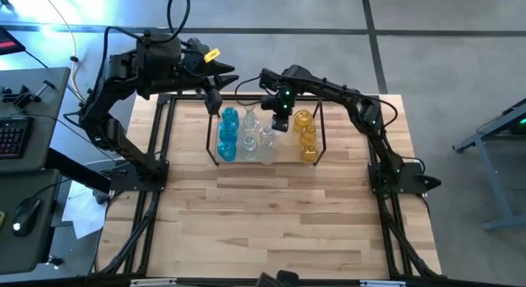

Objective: Sort vases onto shelf
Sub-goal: Put the transparent vase on the shelf aligned with the other transparent vases

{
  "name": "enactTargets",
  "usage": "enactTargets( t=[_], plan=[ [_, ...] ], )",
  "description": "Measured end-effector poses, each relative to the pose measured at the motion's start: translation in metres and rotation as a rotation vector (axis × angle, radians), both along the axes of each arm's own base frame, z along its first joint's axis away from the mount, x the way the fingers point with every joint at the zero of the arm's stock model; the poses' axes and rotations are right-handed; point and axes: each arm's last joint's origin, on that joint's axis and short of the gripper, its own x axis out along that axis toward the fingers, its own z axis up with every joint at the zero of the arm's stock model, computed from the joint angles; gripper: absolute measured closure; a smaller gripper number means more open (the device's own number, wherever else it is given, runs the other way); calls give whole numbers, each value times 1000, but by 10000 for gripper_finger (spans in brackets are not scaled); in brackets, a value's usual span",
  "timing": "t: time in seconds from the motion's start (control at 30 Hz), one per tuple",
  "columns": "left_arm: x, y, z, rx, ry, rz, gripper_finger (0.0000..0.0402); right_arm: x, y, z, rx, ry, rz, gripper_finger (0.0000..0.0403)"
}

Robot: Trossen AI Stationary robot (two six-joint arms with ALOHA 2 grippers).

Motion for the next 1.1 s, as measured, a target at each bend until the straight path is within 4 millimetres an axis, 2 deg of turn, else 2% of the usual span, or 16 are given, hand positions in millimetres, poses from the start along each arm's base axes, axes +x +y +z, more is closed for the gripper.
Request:
enactTargets(
  t=[0.2, 0.37, 0.53, 1.1],
  plan=[
    [0, 0, 0, 0, 0, 0, 300, 3, -2, 7, -88, -12, -8, 374],
    [0, 0, 0, 0, 0, 0, 300, 5, -3, 17, -106, -46, -12, 322],
    [0, 0, 0, 0, 0, 0, 300, 3, -1, 17, -60, -44, -4, 283],
    [0, 0, 0, 1, 1, -1, 300, -1, 6, 12, -14, 20, 19, 277]
  ],
)
